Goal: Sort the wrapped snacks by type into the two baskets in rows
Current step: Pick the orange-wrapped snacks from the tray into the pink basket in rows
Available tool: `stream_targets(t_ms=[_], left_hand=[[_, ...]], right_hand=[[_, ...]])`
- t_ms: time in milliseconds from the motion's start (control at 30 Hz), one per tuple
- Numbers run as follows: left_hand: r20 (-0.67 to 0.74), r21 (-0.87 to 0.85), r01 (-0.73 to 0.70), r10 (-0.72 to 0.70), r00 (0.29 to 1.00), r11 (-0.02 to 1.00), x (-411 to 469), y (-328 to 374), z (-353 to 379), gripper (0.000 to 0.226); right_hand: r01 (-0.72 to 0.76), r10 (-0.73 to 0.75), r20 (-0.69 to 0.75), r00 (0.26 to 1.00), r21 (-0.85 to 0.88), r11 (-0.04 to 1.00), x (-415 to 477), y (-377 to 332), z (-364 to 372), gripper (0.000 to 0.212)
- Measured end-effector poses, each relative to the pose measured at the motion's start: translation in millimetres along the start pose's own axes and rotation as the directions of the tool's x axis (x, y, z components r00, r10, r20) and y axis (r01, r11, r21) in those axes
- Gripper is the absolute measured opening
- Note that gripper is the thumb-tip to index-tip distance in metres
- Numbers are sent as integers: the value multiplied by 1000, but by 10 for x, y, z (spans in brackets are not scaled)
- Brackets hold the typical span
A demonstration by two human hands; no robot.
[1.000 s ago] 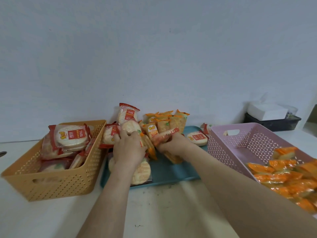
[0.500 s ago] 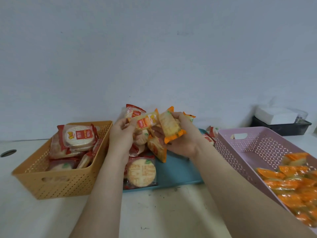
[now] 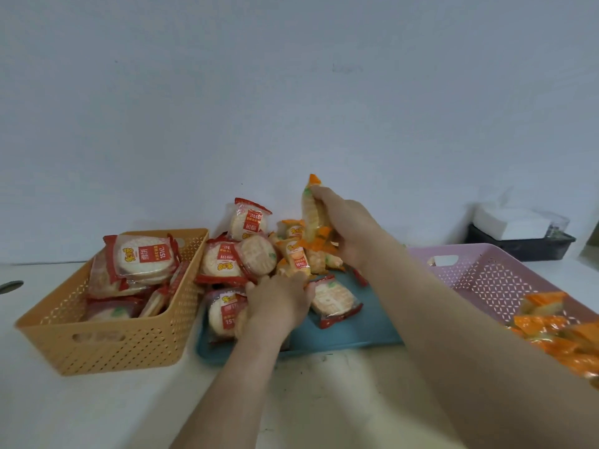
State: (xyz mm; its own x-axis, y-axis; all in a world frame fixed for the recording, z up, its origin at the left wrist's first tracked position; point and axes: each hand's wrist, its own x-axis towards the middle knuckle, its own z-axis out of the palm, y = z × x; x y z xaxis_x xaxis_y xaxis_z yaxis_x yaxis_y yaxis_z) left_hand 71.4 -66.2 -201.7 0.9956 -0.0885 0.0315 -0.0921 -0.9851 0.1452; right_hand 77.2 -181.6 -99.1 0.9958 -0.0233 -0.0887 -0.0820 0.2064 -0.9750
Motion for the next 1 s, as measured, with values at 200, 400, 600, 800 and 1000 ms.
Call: stream_targets(t_ms=[200,400,600,800,1000], left_hand=[[-444,-666,-299,-42,895,683,-135,108,-538,20],[-227,-913,-239,74,971,330,-480,728,-835,30],[-184,-869,-259,211,960,421,-438,1531,-761,50],[-114,-580,-352,354,928,735,-398,1832,-559,11],[-321,-541,-326,168,932,775,-347,1531,-648,35]], right_hand=[[105,-77,78,994,-476,873,-126,-304,-362,40],[193,-112,172,979,-590,784,-491,-610,-910,39],[310,-331,74,941,-580,753,-731,-650,-1669,54],[172,-236,8,972,-710,683,-817,-373,-2158,64],[241,-299,69,952,-772,588,-771,-451,-2018,47]])
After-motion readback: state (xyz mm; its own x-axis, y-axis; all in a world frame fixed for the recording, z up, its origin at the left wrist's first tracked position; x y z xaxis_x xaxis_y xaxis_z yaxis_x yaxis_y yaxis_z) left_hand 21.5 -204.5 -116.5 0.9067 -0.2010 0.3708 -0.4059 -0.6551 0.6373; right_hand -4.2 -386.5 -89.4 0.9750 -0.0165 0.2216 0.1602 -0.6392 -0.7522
